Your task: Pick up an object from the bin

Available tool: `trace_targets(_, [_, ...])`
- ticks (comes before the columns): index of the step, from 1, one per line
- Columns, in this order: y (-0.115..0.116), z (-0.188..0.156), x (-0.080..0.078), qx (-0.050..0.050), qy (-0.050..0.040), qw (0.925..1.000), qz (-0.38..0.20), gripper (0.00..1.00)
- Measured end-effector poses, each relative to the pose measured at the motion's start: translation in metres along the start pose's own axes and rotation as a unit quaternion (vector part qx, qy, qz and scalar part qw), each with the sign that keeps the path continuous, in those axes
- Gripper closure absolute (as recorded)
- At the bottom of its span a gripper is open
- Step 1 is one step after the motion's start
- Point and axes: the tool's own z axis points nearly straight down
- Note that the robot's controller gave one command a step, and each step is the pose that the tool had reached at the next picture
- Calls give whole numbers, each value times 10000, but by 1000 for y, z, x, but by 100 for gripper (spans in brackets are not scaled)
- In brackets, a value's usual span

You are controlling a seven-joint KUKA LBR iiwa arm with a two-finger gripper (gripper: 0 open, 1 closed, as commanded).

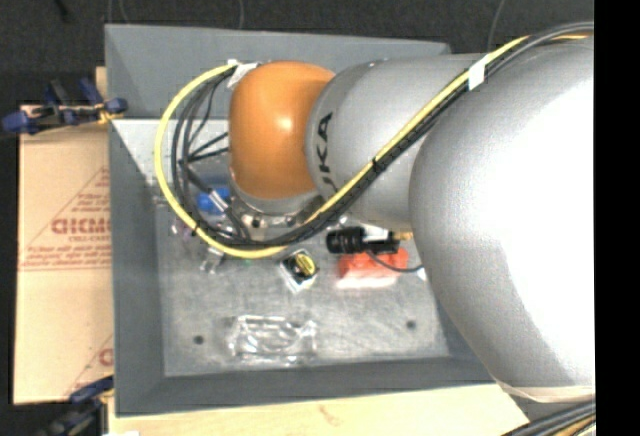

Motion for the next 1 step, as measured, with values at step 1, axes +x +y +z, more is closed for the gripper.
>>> trace_targets(1, [0,-6,-1,9,8,10000,-8,100])
